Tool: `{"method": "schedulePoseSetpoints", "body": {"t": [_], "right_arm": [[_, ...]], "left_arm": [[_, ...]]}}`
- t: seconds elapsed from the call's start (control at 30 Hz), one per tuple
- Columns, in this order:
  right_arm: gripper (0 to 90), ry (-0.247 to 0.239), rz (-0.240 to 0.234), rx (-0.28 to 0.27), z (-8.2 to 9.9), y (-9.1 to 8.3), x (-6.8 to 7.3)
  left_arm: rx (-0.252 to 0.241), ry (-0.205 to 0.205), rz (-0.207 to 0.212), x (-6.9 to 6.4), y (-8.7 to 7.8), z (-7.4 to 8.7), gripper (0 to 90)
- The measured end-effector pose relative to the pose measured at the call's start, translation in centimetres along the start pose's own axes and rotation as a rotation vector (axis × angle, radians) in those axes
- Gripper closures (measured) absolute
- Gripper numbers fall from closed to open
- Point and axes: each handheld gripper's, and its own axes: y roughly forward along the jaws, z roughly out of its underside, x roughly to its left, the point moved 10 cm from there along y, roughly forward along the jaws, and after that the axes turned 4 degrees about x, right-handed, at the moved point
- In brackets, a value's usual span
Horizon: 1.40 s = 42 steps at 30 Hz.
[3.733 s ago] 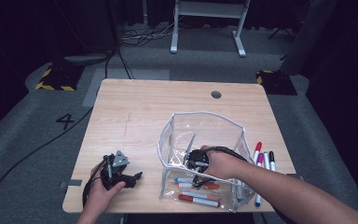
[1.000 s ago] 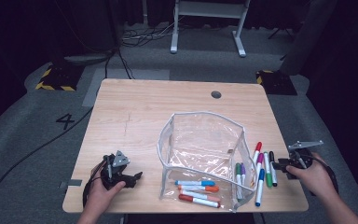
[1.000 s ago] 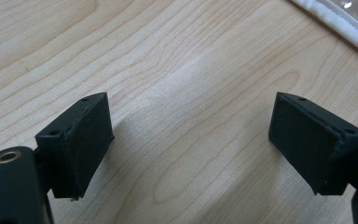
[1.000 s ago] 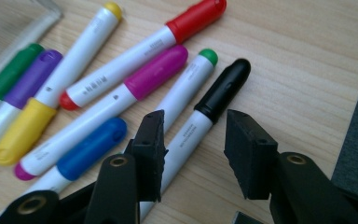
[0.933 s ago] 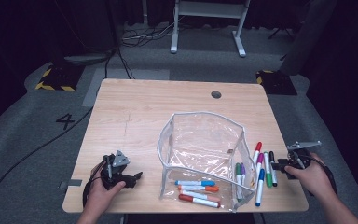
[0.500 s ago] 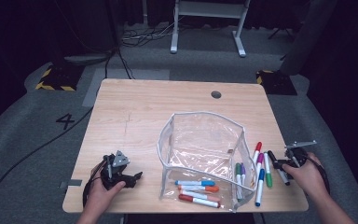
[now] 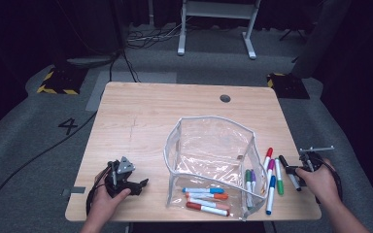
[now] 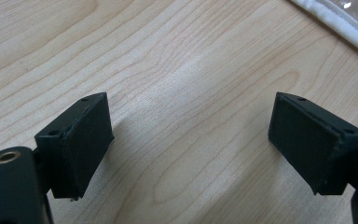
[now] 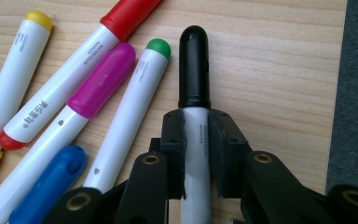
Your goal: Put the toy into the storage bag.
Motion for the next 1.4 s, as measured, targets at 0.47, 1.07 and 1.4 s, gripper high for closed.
{"method": "schedulePoseSetpoints", "body": {"t": [0.47, 1.07, 1.4], "right_arm": [[77.3, -0.062, -0.092, -0.094, -1.8, -4.9, 1.8], [77.2, -0.333, -0.176, -0.248, -5.3, -17.5, 9.8], [77.2, -0.484, -0.205, -0.258, -6.6, -20.7, 14.8]], "left_arm": [[0.0, 0.0, 0.0, 0.0, 0.0, 0.0, 13.6], [0.0, 0.0, 0.0, 0.0, 0.0, 0.0, 13.6], [0.0, 0.0, 0.001, 0.0, 0.0, 0.0, 13.5]]}}
